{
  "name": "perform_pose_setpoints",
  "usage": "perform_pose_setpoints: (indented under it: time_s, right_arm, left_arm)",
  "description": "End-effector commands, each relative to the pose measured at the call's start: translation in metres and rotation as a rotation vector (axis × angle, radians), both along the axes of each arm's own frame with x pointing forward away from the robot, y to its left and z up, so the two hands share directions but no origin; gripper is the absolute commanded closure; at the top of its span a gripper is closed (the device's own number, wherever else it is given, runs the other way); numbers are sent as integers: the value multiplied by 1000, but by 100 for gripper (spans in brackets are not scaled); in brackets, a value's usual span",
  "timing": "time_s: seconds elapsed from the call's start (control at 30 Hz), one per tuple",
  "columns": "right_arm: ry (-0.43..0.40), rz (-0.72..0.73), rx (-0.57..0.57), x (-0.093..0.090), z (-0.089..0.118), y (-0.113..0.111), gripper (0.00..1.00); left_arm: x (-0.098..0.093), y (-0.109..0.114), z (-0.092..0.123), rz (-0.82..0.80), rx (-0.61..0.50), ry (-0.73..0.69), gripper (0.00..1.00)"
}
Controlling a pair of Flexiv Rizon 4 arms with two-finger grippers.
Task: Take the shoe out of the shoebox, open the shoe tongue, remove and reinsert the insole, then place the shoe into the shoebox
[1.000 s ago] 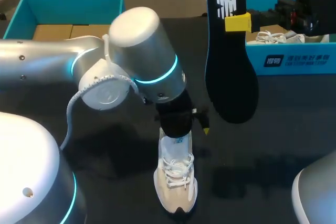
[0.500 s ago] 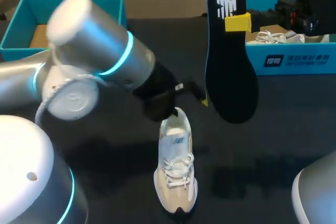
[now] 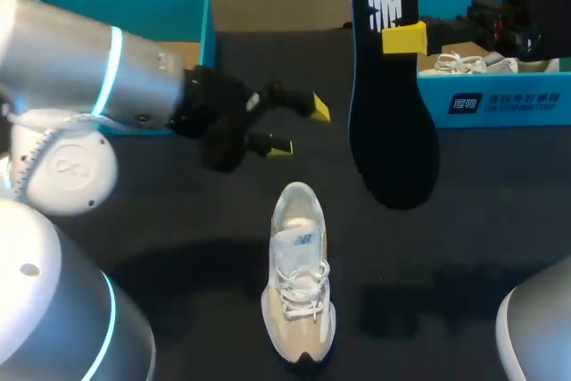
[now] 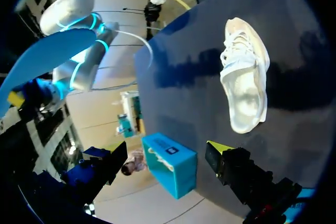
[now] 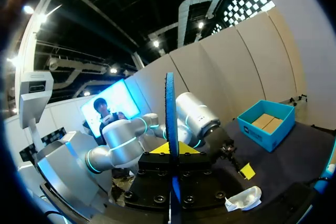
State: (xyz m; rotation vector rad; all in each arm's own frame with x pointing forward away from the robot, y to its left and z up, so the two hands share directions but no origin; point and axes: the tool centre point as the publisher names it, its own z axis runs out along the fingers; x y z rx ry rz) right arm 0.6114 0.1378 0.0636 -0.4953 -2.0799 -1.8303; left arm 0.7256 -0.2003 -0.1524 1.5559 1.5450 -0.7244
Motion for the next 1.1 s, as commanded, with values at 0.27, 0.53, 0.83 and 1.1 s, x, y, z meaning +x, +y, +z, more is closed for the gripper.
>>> perform_pose_setpoints:
  time_s: [0.27,0.53,0.83,1.1]
  right_arm:
    - [3,5,-4,4,1,4,100]
    - [3,5,-4,4,1,4,100]
    - [3,5,-4,4,1,4,100]
    - [3,5,-4,4,1,4,100]
  left_arm:
    - [16,29,32,-52,-216,55,0]
    - [23,36,46,-56,-294,63,0]
    - [26,41,53,-68,-340,62,0]
    - [26,41,53,-68,-340,62,0]
